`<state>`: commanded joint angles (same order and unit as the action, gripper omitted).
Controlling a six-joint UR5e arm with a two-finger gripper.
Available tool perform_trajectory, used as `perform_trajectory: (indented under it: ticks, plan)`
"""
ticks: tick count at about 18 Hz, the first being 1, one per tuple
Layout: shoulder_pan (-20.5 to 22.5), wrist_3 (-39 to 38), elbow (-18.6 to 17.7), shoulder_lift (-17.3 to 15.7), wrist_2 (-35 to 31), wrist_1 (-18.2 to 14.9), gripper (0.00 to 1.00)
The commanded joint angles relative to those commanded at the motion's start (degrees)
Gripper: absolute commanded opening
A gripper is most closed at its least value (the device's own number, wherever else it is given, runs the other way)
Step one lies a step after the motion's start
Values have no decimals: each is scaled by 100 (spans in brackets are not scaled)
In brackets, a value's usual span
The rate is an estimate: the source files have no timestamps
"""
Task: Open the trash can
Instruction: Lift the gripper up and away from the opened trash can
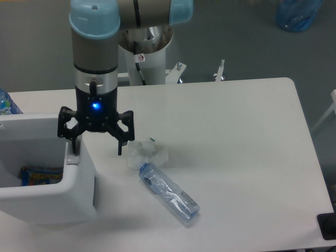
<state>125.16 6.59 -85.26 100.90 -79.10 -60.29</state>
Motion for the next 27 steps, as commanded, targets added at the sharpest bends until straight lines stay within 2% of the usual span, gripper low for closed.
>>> perform_trajectory:
  ticks: [4,6,9,13,17,20,27]
  plan:
    - [9,78,219,-35,0,0,100]
    - [26,88,474,-18,0,0,100]
    - [263,97,686,-52,0,0,100]
    - [456,97,616,-140,-18,-9,100]
    - [983,149,598,-299,-17,0,100]
    - [1370,675,589,-378,-9,-70,100]
    - [1880,1352,431,-466,-26,-105,100]
